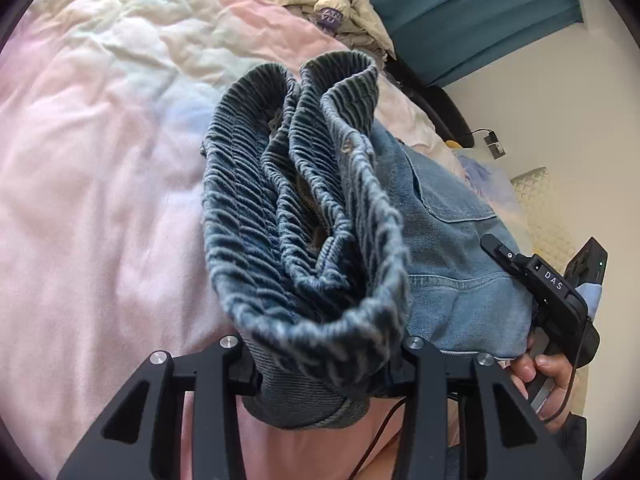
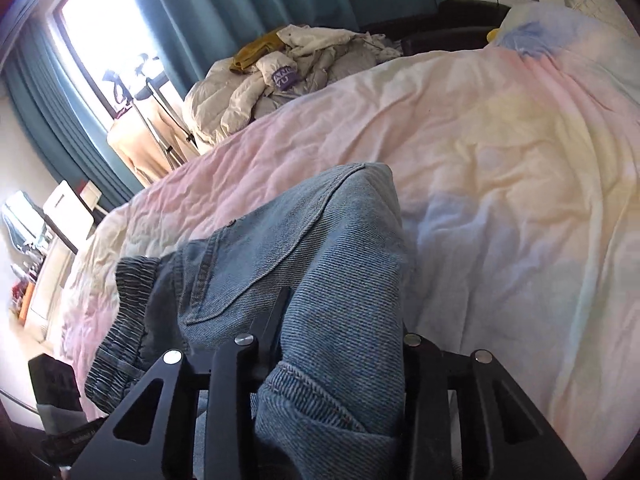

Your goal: Fold clothes

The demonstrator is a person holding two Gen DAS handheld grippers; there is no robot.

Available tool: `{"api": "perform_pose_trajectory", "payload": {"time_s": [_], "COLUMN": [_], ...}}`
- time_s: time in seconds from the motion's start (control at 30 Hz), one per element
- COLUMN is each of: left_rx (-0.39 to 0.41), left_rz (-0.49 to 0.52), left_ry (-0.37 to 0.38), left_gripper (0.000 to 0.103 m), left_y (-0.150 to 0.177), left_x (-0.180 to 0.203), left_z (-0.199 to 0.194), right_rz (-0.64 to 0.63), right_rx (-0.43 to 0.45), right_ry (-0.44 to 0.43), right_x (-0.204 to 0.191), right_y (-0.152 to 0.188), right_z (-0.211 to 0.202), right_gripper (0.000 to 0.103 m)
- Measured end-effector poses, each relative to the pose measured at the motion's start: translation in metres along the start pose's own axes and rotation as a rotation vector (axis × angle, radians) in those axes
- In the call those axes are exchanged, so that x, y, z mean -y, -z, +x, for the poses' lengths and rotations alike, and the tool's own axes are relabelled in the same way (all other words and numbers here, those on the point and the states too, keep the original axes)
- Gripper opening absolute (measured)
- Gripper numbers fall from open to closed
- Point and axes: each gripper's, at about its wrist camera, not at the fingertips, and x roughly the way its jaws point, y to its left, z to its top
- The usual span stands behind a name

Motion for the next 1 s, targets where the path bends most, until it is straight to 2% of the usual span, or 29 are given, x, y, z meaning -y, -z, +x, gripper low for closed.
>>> {"api": "perform_pose_trajectory", "payload": {"time_s": [0.23, 0.37, 0.43, 0.77, 1.0], "left_rx": [0.069, 0.089, 0.105, 0.177, 0.182], "left_rz": [0.07, 0.117, 0.154, 0.334, 0.484], "left_ry": [-0.003, 0.026, 0.035, 0.101, 0.178], "left_gripper": [0.039, 0.039, 0.039, 0.039, 0.039], "left_y": [-0.007, 0.008, 0.014, 0.026, 0.048], "left_x": [0.028, 0.023, 0.034, 0.146, 0.235], "left_z": [-0.042, -0.077, -0.091, -0.141, -0.165], "right_rz": [-0.019, -0.005, -0.014, -0.025, 0.05], "right_rx": [0.102, 0.138, 0.166, 0.321, 0.412], "right_ry": [0.0, -0.015, -0.02, -0.022, 0.007], "right_x": [-0.019, -0.023, -0.026, -0.022, 0.021], "right_y": [-0.005, -0.008, -0.012, -0.026, -0.022], "right_z": [-0.049, -0.082, -0.105, -0.241, -0.345], "right_gripper": [0.029, 0.029, 0.029, 0.028, 0.028]}}
